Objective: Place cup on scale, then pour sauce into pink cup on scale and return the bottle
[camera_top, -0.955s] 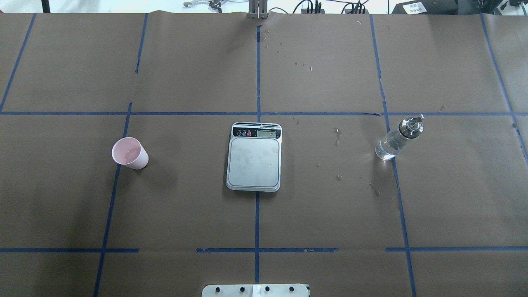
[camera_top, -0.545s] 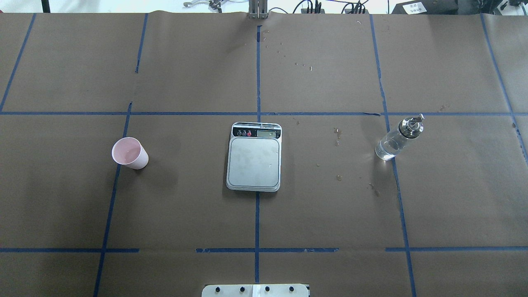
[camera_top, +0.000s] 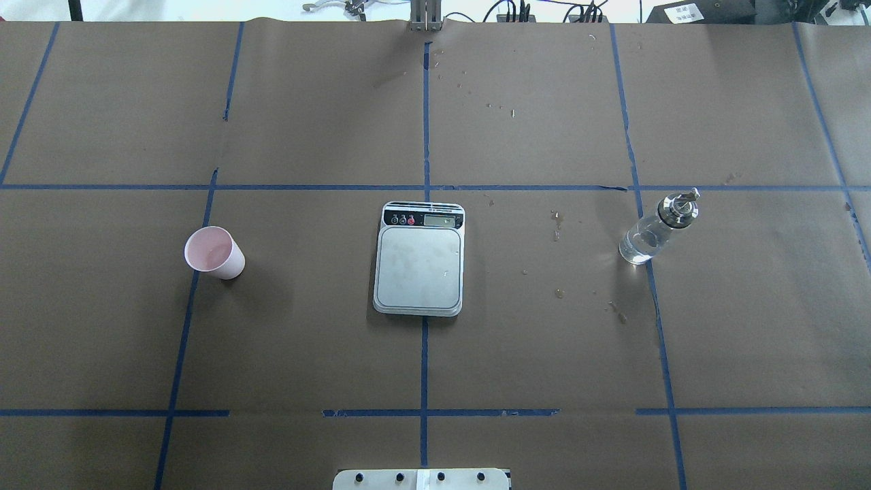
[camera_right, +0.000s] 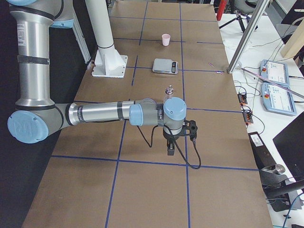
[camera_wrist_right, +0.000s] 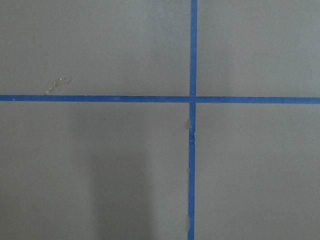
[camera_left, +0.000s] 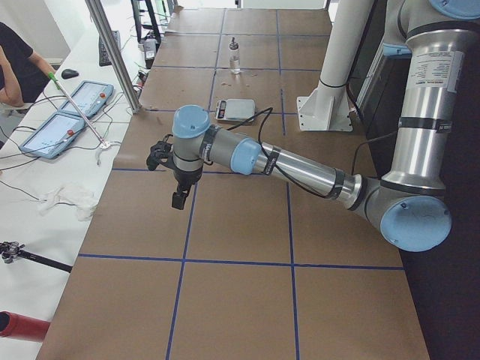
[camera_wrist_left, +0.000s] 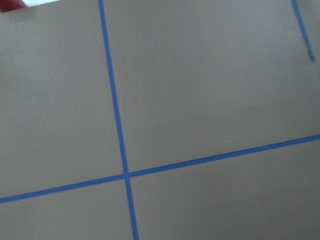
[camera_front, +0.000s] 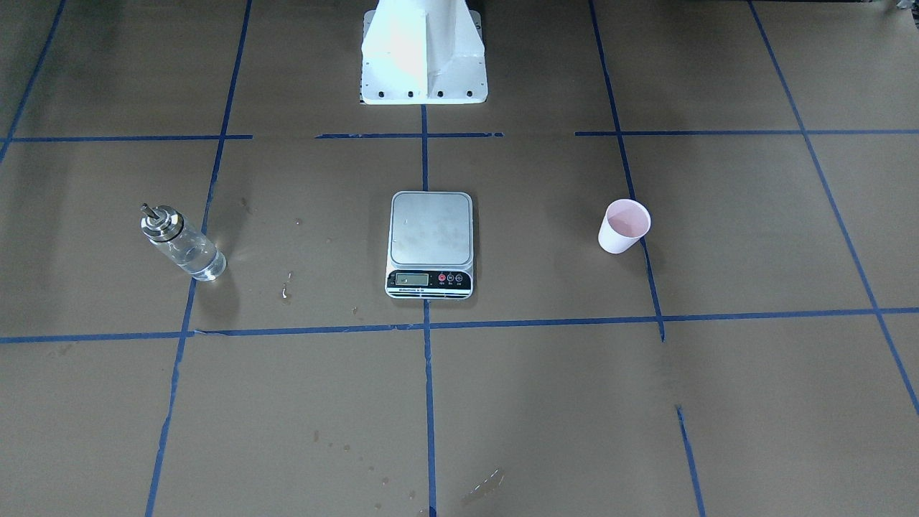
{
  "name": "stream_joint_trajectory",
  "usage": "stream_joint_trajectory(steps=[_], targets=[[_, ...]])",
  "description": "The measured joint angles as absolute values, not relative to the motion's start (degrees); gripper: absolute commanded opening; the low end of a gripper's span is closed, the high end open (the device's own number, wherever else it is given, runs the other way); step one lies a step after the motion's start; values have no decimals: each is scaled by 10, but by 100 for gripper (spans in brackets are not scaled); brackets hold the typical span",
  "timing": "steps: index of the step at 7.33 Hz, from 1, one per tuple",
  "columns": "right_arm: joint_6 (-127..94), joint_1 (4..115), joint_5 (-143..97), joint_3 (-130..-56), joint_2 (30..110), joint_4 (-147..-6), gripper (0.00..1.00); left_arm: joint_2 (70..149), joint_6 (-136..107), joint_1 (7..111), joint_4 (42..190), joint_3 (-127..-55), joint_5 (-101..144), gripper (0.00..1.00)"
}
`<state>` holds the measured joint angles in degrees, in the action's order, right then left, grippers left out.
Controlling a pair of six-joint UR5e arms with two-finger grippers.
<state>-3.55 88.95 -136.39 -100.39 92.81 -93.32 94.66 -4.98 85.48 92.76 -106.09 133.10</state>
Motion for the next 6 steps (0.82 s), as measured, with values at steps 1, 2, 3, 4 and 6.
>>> stream_joint_trajectory(steps=[1, 2, 3, 4, 6], targets=[[-37, 889, -1369, -1008, 927, -932, 100, 954, -71, 838, 934, -1071, 1335, 100], [-37, 889, -1371, -1010, 924, -926, 100, 966, -116, 810, 936, -1077, 1341, 100], [-37, 889, -1370, -1012, 921, -919, 100, 974, -192, 768, 949, -1081, 1346, 100], [-36, 888, -1371, -1013, 920, -916, 100, 978, -292, 717, 985, -1086, 1338, 100], [-34, 869, -1370, -1004, 920, -913, 100, 986, -466, 621, 1049, -1091, 1273, 100]])
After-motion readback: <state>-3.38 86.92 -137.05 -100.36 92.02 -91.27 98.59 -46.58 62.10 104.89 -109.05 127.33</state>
